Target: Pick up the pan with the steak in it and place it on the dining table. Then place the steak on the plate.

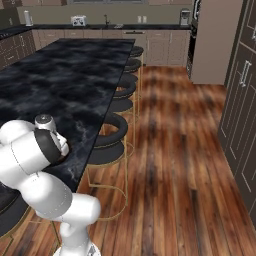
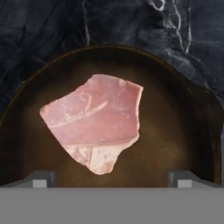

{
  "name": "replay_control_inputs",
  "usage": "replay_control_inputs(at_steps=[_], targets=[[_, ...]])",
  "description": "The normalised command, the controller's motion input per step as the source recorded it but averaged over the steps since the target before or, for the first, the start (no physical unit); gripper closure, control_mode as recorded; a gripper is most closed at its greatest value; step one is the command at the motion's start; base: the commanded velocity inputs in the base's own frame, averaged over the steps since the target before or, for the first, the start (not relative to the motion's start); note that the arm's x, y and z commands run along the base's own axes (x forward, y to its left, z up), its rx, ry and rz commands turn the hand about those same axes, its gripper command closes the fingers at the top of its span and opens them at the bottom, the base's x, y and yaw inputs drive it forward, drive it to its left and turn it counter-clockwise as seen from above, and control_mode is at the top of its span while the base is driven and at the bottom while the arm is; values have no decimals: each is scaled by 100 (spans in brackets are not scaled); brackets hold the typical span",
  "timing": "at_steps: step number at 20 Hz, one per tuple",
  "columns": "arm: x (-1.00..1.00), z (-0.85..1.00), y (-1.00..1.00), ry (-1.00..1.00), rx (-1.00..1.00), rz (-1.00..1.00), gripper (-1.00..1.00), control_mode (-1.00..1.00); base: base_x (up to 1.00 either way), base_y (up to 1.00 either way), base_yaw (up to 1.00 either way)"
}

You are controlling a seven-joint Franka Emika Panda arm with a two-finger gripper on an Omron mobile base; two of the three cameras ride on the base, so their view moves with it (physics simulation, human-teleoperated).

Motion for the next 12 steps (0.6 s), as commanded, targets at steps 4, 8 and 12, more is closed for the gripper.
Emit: replay_control_inputs(at_steps=[4,8,12], targets=[[5,-4,0,-6,0,0,-100,-100,0,0,0],[11,-7,0,-7,0,0,-100,-100,0,0,0],[9,-8,0,-3,0,0,-100,-100,0,0,0]])
